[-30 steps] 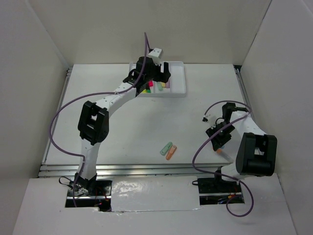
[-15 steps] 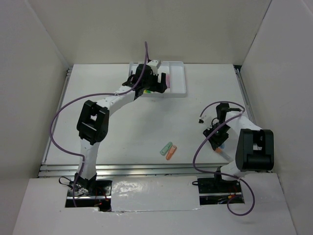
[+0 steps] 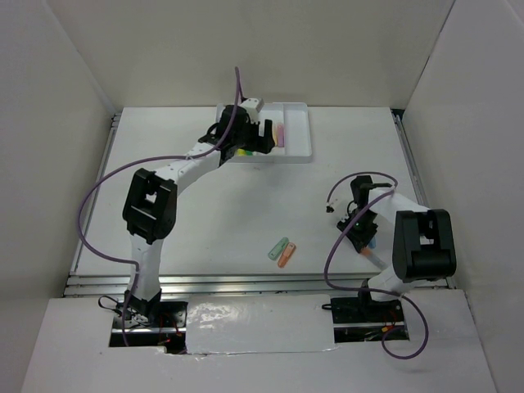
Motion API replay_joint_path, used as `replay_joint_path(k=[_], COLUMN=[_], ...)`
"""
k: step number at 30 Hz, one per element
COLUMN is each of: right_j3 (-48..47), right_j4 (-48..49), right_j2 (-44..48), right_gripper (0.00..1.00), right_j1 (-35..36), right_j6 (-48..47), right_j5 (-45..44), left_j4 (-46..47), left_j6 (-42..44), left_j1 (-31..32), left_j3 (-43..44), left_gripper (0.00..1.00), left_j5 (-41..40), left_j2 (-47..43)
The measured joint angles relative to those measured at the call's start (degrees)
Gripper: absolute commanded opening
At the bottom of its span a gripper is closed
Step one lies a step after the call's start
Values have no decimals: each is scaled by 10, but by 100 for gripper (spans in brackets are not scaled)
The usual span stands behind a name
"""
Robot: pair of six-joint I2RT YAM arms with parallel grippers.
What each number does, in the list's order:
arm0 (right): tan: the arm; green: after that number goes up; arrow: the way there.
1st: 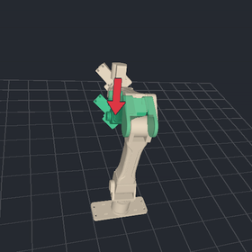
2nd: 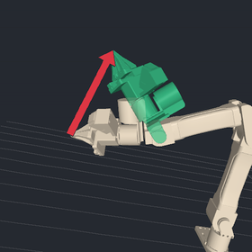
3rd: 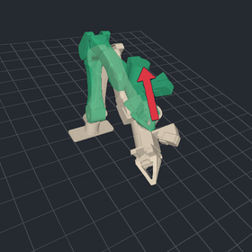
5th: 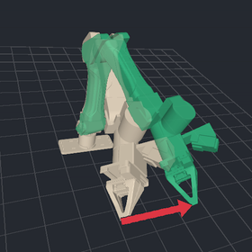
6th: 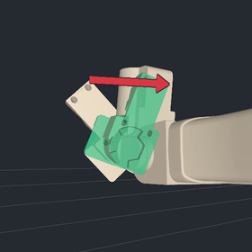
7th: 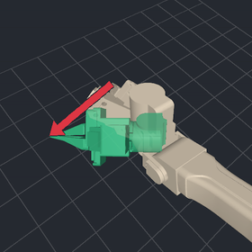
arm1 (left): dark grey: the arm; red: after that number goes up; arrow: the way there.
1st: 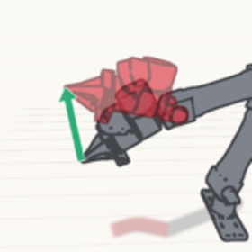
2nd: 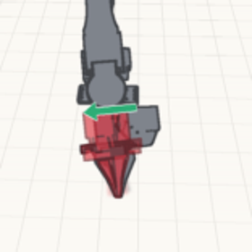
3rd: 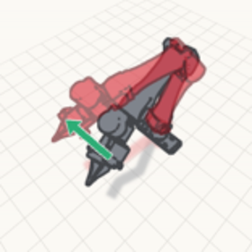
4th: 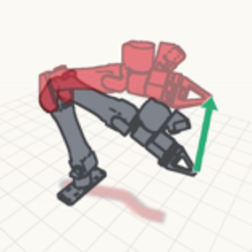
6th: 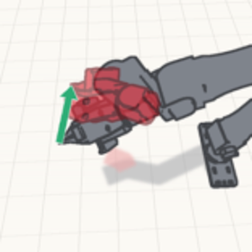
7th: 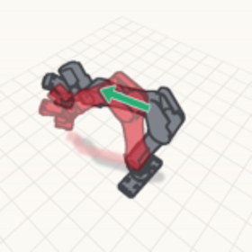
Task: Sort the stationery into containers
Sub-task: Pick up the stationery from the corner of the board.
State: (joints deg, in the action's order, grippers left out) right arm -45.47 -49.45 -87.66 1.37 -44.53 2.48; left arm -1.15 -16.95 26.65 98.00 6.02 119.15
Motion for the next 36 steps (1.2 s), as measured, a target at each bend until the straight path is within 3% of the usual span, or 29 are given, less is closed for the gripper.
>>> replay_joint_path(k=[4,7,11,19,23,28,36], right_j3=[-6,-32,-82,-165,-146,-56,57], right_j4=[-7,-31,-67,-81,-53,28,161], right_j2=[-1,0,27,169,228,286,294], right_gripper=[9,4,0,0,0,0,0], right_j1=[4,17,42,141,217,334,529], right_j6=[3,4,3,-31,-68,-136,-235], right_j5=[3,12,12,-12,-40,-100,-214], left_j4=[-2,-3,-12,-23,-28,-48,-180], left_j6=[-3,-14,-28,-81,-89,-78,6], left_j1=[-3,-5,-10,-40,-53,-38,54], left_j3=[-10,-23,-40,-125,-168,-192,-115], left_gripper=[96,97,96,92,92,91,89], left_j5=[2,4,13,81,120,164,220], left_j2=[-7,-18,-42,-146,-198,-236,-186])
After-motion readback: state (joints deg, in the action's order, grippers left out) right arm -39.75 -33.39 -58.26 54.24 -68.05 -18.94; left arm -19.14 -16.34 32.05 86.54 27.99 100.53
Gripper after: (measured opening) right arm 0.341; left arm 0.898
